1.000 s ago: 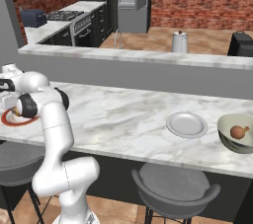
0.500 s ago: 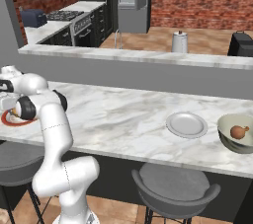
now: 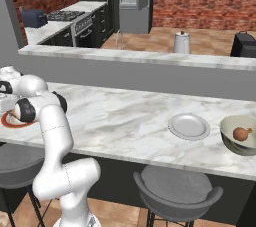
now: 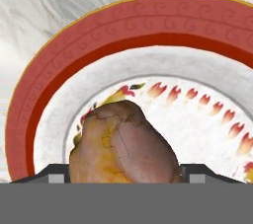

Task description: Pick the chicken drumstick and onion from their plates and place them in the bowl. Then put the bowl in the fridge.

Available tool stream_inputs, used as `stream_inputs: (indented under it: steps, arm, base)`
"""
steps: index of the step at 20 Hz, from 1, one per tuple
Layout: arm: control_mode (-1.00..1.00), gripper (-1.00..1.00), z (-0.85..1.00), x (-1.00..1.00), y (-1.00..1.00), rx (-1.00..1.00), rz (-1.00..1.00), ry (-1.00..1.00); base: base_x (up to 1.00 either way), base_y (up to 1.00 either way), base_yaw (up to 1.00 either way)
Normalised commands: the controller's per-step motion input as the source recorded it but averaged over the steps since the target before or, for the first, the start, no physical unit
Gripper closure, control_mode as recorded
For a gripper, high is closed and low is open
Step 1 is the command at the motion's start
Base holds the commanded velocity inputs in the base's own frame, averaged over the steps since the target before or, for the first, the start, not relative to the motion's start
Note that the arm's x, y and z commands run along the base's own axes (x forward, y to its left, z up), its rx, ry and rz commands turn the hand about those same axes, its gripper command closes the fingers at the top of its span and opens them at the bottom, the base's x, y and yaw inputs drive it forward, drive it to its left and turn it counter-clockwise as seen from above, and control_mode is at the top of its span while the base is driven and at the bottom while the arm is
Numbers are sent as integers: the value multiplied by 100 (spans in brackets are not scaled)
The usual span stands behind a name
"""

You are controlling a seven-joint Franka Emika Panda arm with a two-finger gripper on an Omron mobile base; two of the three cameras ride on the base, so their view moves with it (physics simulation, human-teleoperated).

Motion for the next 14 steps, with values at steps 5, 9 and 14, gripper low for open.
stream_inputs:
  steps: [5, 9, 14]
  arm:
    - [-100, 100, 0, -12, -3, 0, 0, 0]
    - [-100, 100, 3, -15, -15, 0, 0, 0]
    - [-100, 100, 19, -22, -23, 2, 0, 0]
  base:
    - [0, 0, 0]
    - [0, 0, 0]
    - [0, 0, 0]
